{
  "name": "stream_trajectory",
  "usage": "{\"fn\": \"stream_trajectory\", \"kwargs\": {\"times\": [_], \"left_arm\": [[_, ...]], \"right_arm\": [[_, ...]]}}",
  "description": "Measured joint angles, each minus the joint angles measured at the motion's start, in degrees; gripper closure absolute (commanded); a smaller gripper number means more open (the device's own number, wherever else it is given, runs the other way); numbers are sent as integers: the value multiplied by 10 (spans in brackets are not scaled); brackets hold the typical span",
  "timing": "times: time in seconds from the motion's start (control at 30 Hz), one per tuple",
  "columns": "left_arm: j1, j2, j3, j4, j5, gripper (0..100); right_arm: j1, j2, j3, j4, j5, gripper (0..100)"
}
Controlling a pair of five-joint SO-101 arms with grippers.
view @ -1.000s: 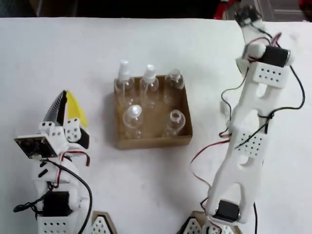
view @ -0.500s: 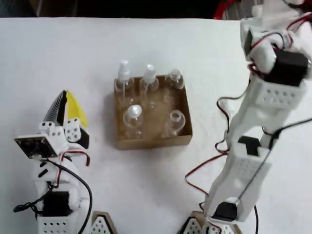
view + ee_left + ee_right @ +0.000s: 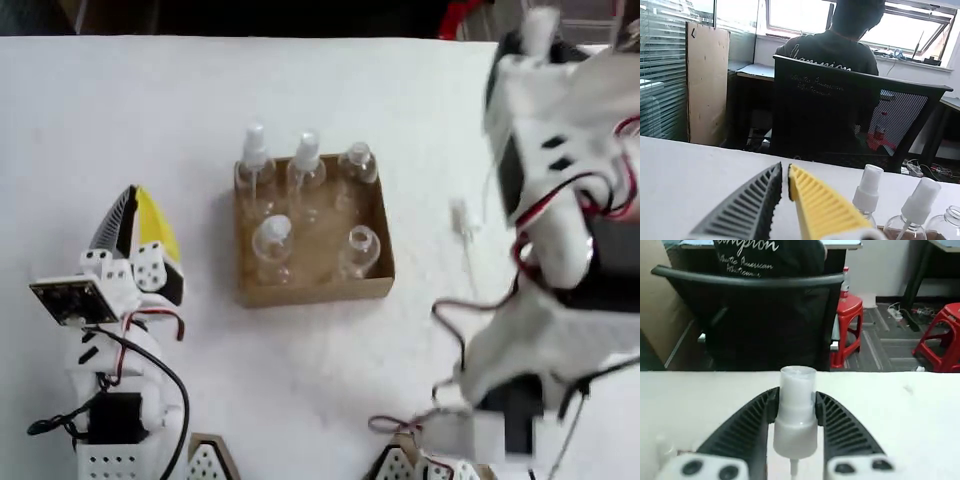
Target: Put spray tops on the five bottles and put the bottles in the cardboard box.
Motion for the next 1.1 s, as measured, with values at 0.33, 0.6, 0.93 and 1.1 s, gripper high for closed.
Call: {"fn": "stream_trajectory", "kwargs": {"times": [0.33,0.6,0.93,1.1], "left_arm": [[0,0,0,0,-25,972],[0,0,0,0,-25,972],[0,0,0,0,-25,972],[0,0,0,0,-25,972]], "right_arm": [[-75,-231,293,-69,-7,981],[-76,-274,487,-204,-7,981],[-76,-342,693,-411,-7,981],[-75,-396,783,-525,-7,982]]}}
